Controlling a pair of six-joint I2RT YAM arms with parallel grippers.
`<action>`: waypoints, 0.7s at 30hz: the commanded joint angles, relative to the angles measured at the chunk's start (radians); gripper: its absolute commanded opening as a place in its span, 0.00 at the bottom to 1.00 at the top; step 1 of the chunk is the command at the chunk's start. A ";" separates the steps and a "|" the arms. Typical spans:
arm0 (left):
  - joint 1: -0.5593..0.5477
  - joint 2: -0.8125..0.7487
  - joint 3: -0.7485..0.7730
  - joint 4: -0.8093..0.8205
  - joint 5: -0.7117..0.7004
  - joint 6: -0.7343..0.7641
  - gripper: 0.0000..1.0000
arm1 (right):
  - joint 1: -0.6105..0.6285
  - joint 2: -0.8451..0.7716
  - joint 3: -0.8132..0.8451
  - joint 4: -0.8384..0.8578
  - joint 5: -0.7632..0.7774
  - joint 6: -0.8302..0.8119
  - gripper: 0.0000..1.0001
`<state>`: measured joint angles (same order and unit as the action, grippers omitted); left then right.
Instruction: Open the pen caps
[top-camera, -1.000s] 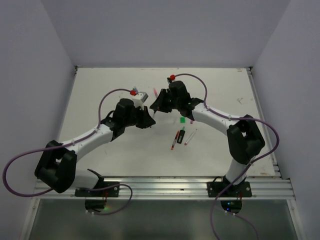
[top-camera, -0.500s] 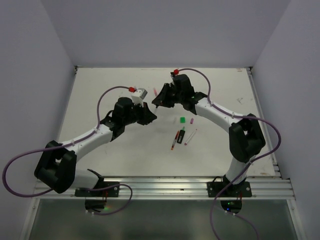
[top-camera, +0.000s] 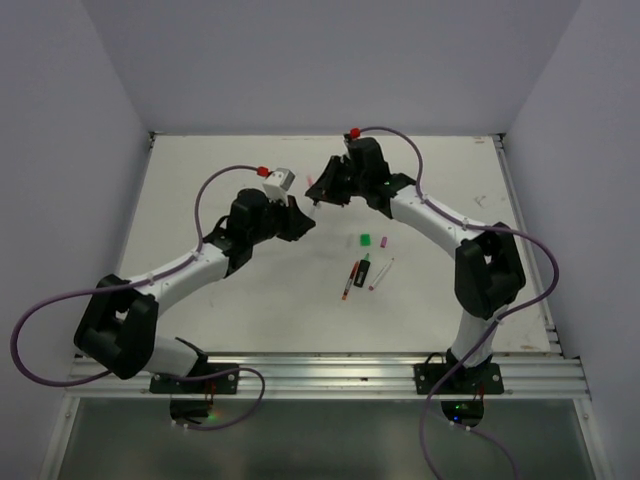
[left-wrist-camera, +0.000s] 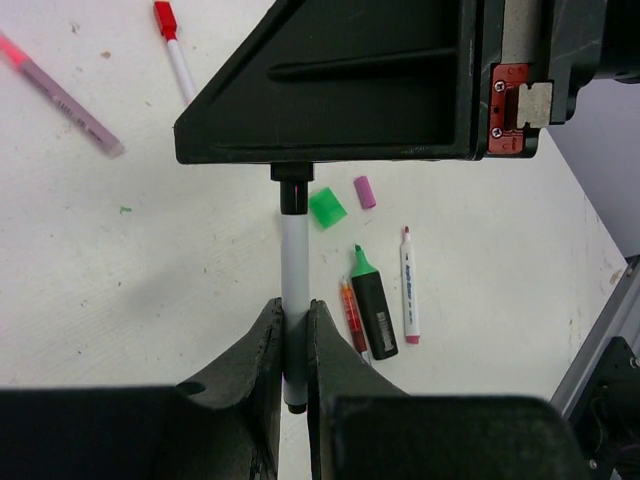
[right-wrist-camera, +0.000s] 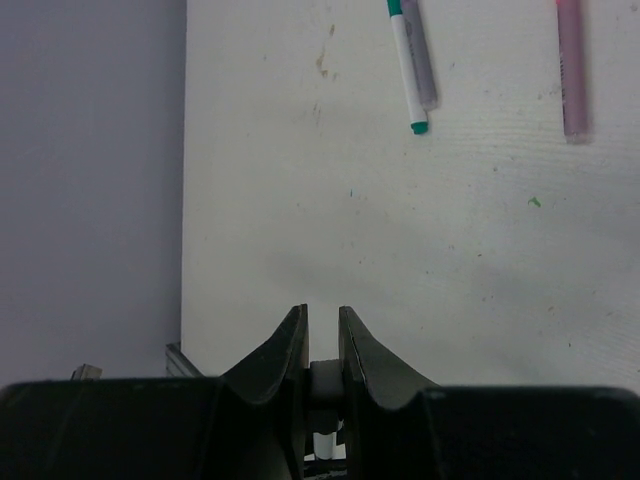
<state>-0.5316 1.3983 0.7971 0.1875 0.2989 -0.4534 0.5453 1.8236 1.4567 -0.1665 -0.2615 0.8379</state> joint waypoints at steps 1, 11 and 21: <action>-0.039 0.022 -0.056 -0.289 0.152 0.004 0.00 | -0.159 -0.007 0.149 0.286 0.260 -0.008 0.00; -0.048 0.044 -0.044 -0.290 0.155 0.007 0.00 | -0.202 0.022 0.225 0.324 0.257 -0.003 0.00; -0.051 0.048 -0.024 -0.309 0.086 0.018 0.00 | -0.214 0.029 0.237 0.297 0.212 -0.016 0.00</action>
<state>-0.5850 1.4651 0.7502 -0.1020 0.4057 -0.4519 0.3069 1.8709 1.7145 0.1181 -0.0422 0.8349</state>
